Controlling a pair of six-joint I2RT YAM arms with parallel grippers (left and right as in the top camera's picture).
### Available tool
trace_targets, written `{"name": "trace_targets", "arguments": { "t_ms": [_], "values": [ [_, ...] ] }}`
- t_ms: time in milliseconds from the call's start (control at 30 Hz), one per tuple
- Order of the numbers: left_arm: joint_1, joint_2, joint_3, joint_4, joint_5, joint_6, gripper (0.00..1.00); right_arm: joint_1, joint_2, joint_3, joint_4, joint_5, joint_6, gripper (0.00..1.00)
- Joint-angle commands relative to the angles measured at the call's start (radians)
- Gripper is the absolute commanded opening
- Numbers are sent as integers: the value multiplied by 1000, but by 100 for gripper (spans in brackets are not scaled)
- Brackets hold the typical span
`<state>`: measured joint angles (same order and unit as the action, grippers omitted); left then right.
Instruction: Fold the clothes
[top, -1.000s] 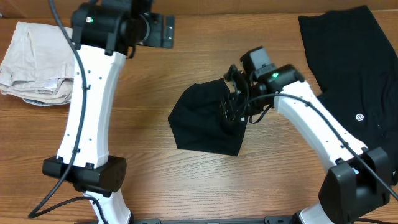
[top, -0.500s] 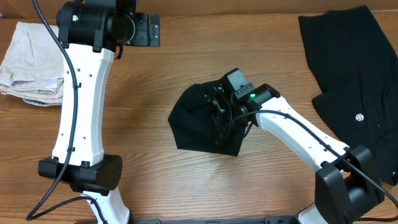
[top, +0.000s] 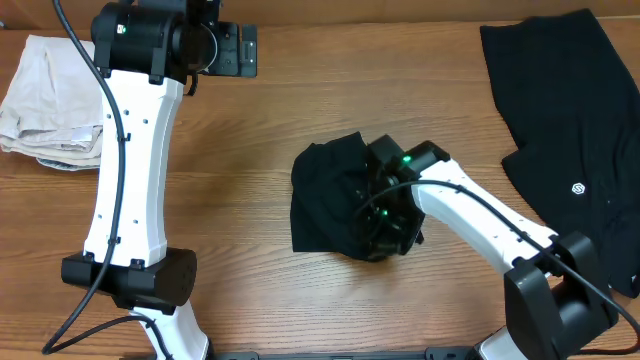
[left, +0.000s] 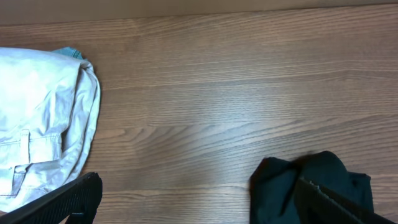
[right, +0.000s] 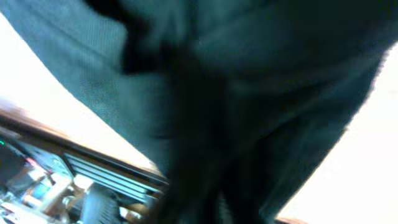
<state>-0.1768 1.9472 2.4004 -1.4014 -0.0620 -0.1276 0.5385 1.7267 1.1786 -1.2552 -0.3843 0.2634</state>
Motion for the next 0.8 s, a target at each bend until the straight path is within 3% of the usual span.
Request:
{"name": "trace_targets", "arguments": {
  "t_ms": [0, 133, 400, 633, 767],
  "values": [
    [0, 11, 8, -2, -8, 19, 100, 5, -21, -49, 1, 5, 41, 45],
    [0, 11, 8, 6, -9, 20, 100, -26, -24, -2, 3, 18, 40, 46],
    [0, 11, 8, 15, -9, 20, 100, -94, -49, 340, 12, 164, -16, 50],
    [0, 11, 8, 22, -8, 20, 100, -94, 8, 311, 157, 238, -115, 52],
    [0, 11, 8, 21, -7, 19, 100, -96, 82, 297, 177, 367, -117, 49]
  ]
}}
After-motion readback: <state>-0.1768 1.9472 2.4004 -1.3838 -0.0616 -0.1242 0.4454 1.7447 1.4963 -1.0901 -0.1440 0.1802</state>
